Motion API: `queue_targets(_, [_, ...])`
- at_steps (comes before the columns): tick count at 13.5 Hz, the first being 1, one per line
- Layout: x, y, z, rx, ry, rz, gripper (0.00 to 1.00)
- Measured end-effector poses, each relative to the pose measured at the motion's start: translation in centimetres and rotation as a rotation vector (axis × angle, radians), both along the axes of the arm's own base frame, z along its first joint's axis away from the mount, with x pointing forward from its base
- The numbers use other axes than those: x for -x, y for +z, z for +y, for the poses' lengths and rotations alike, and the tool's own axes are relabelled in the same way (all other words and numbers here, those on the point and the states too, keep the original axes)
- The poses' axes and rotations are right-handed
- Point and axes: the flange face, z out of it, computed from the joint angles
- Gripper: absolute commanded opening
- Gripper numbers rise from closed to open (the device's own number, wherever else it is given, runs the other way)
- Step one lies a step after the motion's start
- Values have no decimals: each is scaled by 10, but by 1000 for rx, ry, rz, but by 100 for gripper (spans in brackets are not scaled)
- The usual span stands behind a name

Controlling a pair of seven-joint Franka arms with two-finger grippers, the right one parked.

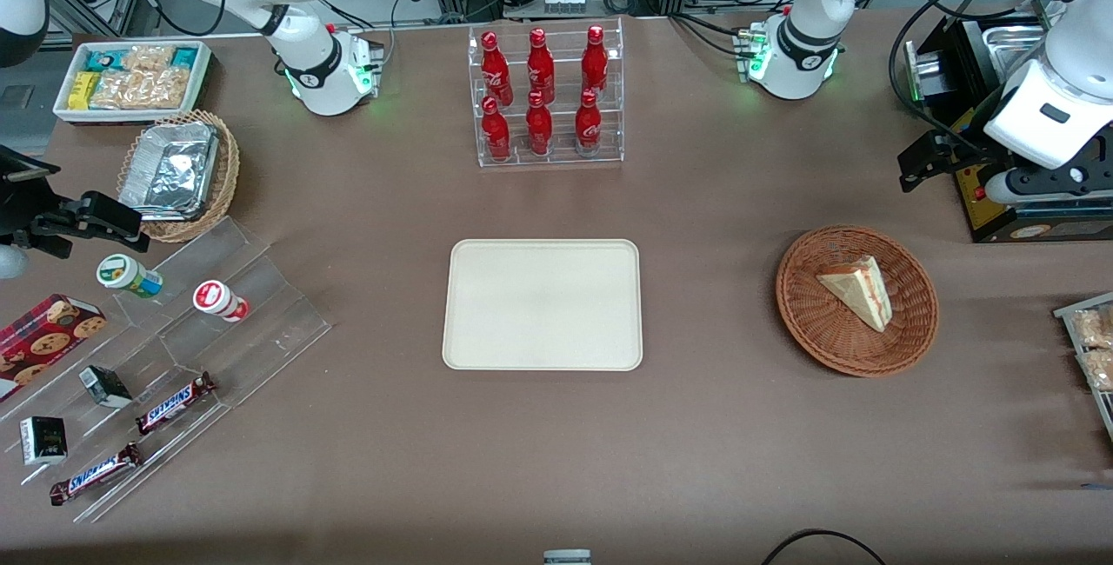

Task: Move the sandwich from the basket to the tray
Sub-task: 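Move the left gripper over the wicker basket holding the sandwich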

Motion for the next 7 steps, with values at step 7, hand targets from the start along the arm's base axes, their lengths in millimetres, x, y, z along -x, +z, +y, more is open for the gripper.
queue_targets(7, [-1,-2,6,-3,11,5,100])
